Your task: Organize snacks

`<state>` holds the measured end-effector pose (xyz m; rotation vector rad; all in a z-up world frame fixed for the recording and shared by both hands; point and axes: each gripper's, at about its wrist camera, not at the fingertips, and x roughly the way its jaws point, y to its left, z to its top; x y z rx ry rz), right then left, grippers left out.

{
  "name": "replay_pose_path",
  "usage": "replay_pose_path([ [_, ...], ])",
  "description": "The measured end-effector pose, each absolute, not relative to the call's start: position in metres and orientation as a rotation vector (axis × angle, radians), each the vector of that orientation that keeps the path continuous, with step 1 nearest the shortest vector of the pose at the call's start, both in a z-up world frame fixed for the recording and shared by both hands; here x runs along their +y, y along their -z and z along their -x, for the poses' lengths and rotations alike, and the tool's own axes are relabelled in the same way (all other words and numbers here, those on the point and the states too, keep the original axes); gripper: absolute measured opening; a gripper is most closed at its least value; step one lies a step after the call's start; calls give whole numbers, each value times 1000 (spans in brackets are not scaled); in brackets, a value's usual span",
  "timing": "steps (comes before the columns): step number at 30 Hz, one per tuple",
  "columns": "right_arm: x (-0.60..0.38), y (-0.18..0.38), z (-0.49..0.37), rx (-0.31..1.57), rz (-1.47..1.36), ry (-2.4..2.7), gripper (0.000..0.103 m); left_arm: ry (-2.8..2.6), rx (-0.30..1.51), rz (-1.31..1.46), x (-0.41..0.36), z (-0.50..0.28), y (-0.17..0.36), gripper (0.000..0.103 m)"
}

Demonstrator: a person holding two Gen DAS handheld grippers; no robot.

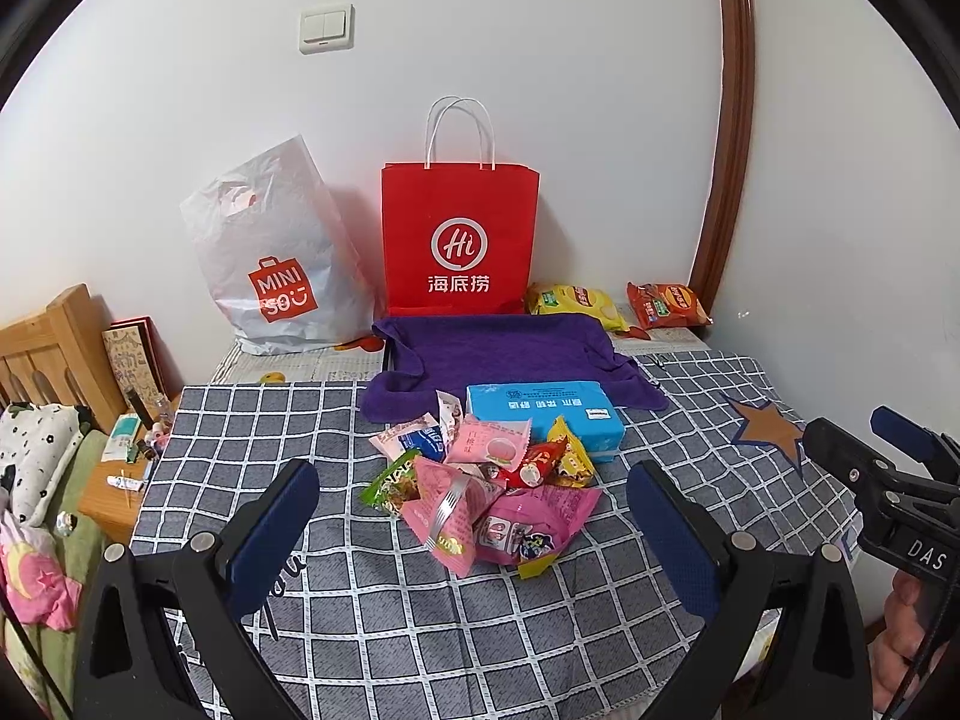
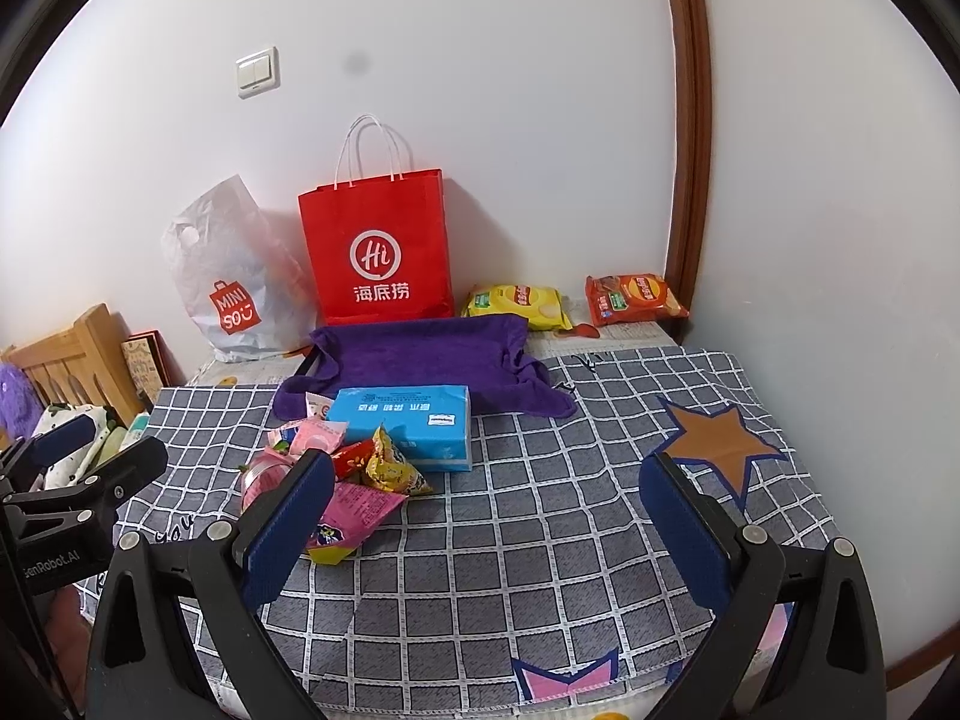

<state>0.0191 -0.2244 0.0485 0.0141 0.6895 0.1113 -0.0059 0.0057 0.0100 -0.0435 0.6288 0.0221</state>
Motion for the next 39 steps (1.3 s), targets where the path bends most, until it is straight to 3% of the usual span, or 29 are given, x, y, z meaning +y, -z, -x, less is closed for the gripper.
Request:
replay_pose_path([
  [39,-221,-44,-27,691,-35,-181,100,-13,637,58,15,-3,1,103],
])
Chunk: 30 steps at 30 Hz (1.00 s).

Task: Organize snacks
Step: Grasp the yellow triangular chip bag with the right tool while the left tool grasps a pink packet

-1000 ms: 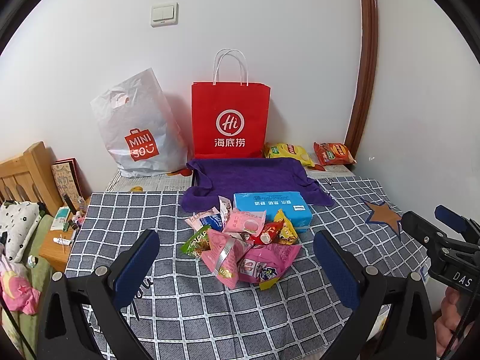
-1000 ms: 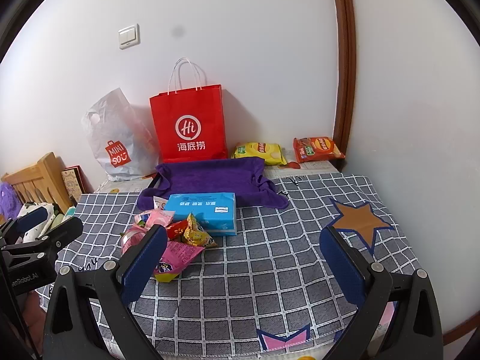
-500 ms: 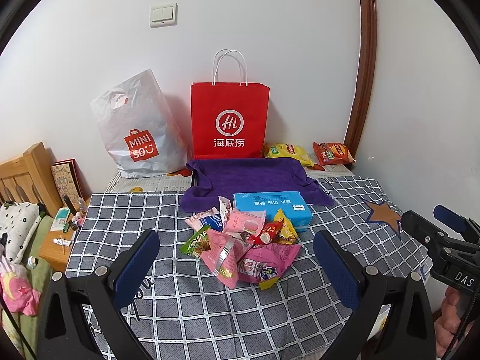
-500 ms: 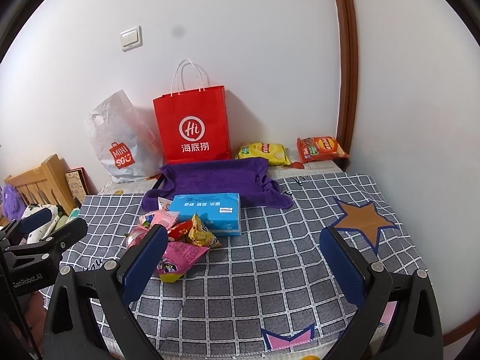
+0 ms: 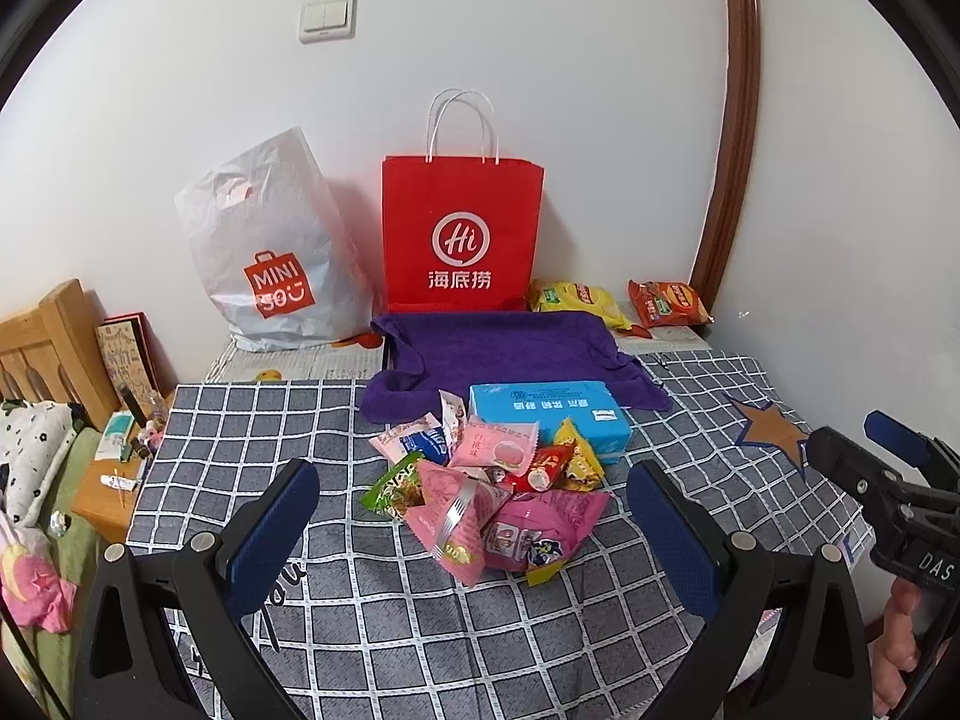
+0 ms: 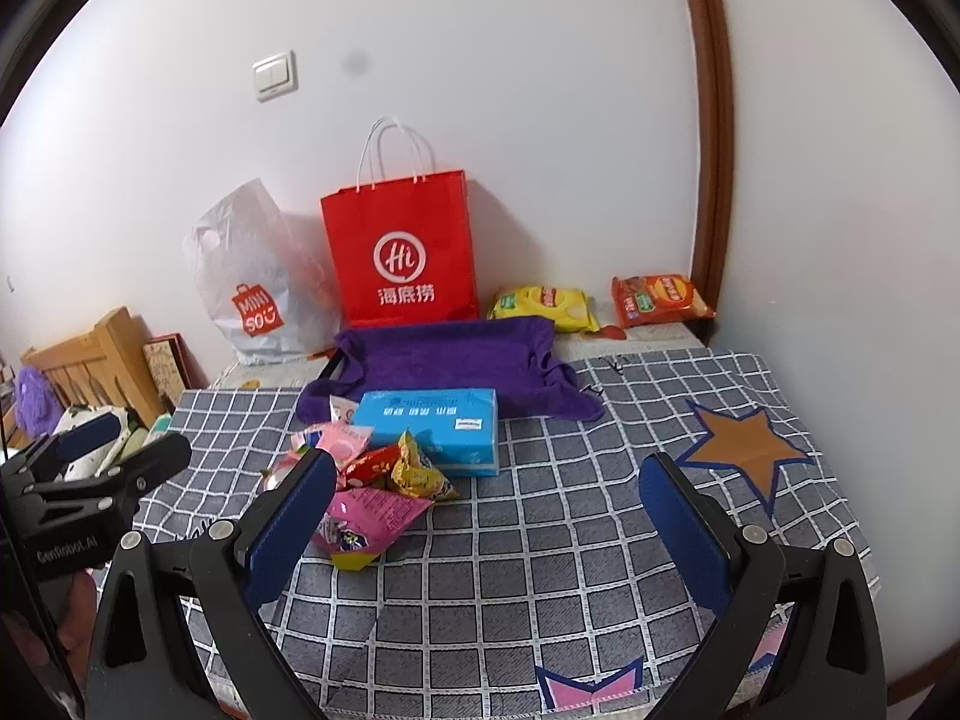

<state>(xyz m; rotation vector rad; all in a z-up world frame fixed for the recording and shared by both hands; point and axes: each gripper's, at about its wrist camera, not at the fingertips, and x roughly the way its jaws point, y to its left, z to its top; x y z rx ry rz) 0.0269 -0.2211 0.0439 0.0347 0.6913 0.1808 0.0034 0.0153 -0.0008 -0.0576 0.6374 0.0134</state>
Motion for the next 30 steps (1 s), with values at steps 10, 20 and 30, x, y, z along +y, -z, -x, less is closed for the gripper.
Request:
replay_pose_path([
  [10,-207,-3,-52,760,-22,-224,92,-56,711,83,44,-30,35,103],
  [20,-178,43,-89,828,11,-299,76,-92,785,131,78,-60,71,103],
  [30,-148,97,-130,929,36,-374,68,-92,820,170,102,-79,91,103],
])
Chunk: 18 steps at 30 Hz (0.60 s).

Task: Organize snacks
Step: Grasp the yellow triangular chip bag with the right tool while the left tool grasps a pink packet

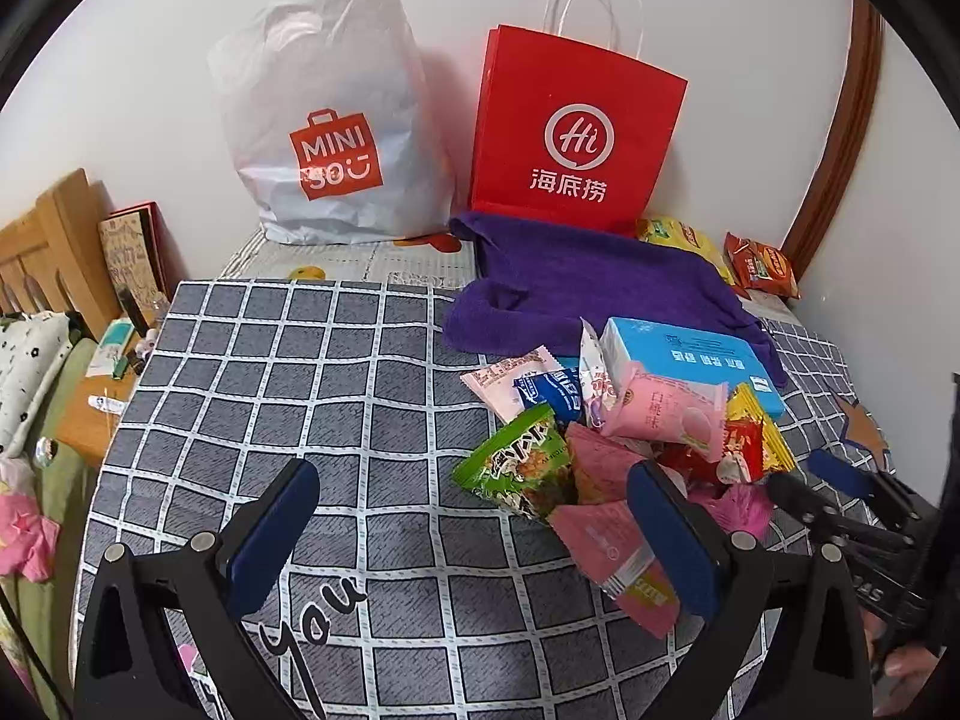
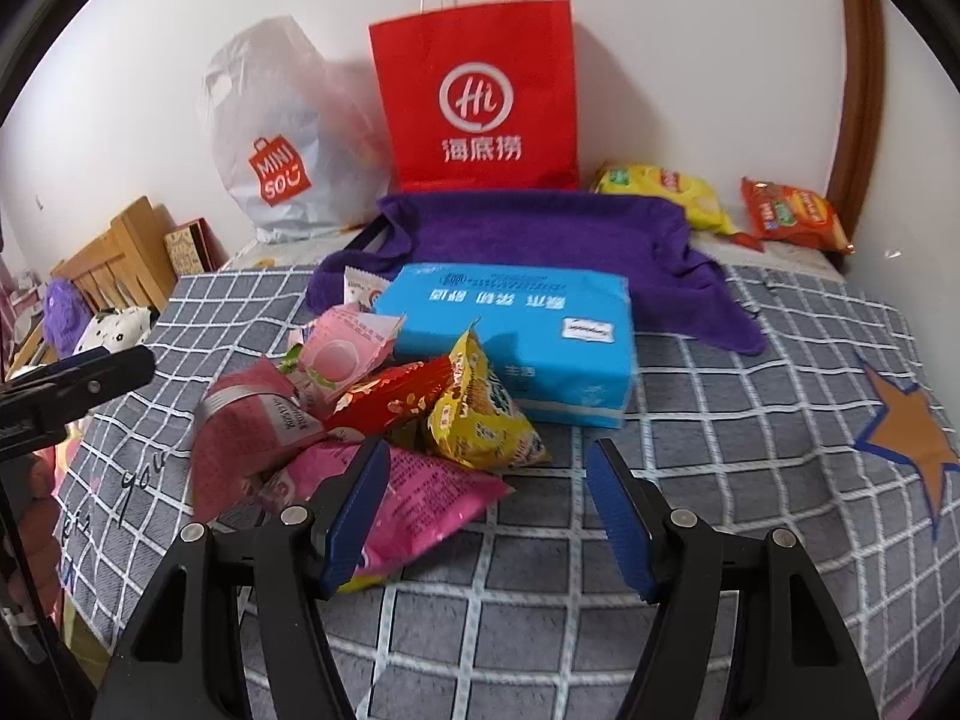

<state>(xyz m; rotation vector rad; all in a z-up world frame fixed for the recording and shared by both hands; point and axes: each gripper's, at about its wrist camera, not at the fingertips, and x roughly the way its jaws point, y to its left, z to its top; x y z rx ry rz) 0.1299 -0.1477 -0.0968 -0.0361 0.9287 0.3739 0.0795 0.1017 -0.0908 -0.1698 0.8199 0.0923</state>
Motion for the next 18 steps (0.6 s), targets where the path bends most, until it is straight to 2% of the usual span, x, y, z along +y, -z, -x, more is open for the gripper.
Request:
replay_pose_path([
  [13,-132,133,-176,1022,51,-403,69,-42,829,188,111,-92,97,103],
  [14,-130,137,-179,1031,58,-405,64,-37,833,191,110,-94,98,103],
  [15,-129,139,-180,1037,56,-410,52,-30,836,194,109,-94,99,103],
  [18,-132,138,-177,1028,40,-446,48,13,846,201,103,-93,100,103],
])
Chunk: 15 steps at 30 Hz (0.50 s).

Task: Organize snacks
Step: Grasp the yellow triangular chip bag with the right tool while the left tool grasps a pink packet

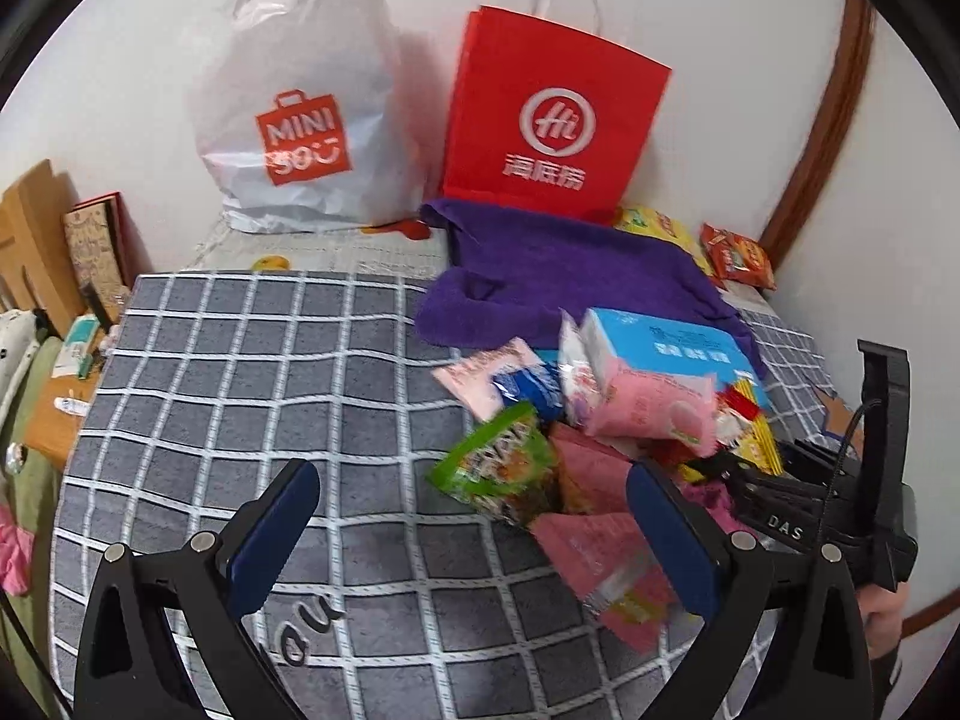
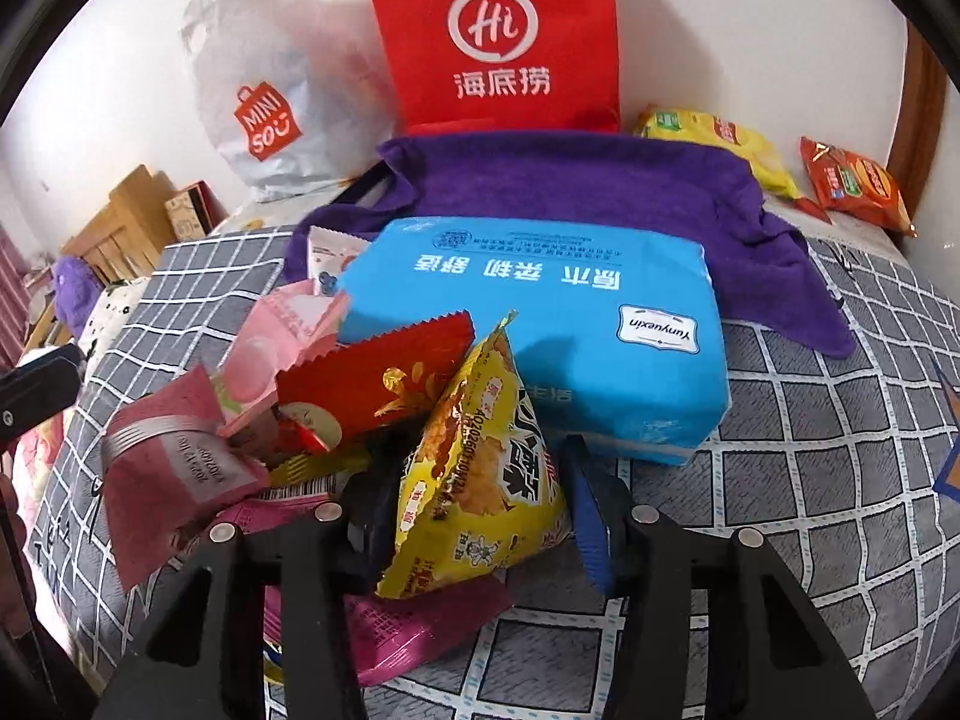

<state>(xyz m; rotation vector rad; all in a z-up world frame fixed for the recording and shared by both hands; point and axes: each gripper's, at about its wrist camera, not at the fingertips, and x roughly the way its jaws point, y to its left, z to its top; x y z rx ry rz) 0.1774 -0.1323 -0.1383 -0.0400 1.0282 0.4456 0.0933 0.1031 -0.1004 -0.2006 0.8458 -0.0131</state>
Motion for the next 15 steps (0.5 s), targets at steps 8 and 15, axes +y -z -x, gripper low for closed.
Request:
replay_pose_path([
  [8,-154,120,-160,988,32,-405,48,139,869,169,68,-92,104,103],
  [15,-191,113,-140,968,19,-335,47,126,922,133,53,-104,122,103],
])
